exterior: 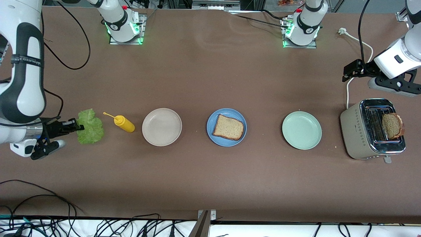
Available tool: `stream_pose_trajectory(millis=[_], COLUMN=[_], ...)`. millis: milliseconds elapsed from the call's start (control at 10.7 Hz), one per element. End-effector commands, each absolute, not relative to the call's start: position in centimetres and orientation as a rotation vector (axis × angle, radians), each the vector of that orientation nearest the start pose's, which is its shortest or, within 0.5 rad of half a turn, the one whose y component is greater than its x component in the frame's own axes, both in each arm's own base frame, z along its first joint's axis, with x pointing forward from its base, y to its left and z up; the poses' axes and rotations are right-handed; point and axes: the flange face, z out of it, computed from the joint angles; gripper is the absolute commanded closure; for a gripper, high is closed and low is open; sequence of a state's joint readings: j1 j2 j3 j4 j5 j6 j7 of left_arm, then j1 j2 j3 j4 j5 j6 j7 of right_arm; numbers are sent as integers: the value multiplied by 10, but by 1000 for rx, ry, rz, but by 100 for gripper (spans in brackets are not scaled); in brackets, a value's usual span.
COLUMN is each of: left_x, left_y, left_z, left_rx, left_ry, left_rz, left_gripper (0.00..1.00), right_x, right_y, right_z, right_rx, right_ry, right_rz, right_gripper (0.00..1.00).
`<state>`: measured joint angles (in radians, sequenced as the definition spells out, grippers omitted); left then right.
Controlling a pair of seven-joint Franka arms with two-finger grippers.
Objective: Make sandwich in blue plate with both arms
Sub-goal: 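Lift the lettuce with the right gripper and carry it toward the blue plate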
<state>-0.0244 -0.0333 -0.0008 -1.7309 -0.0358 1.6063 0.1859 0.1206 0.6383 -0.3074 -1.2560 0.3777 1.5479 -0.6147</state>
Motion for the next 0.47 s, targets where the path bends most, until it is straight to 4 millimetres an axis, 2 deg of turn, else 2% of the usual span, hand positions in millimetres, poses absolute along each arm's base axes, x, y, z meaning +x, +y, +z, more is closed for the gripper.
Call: stream_pose_trajectory(millis=[0,187,373], left_x=[545,545,545], left_y=[-18,-19,-19], left_z=[576,576,576], left_rx=[-3169,-3170,-3170], left_ry=[325,325,325], left_rz=[129,129,129], left_gripper=[0,0,0], right_x=[693,693,691], right_y=[-22,0,43], right_z=[435,450,462], right_rx=[-2741,-2764,-2774], right_ry=[-498,-430,-327], right_rz=[357,372,400], right_gripper=[100,100,100])
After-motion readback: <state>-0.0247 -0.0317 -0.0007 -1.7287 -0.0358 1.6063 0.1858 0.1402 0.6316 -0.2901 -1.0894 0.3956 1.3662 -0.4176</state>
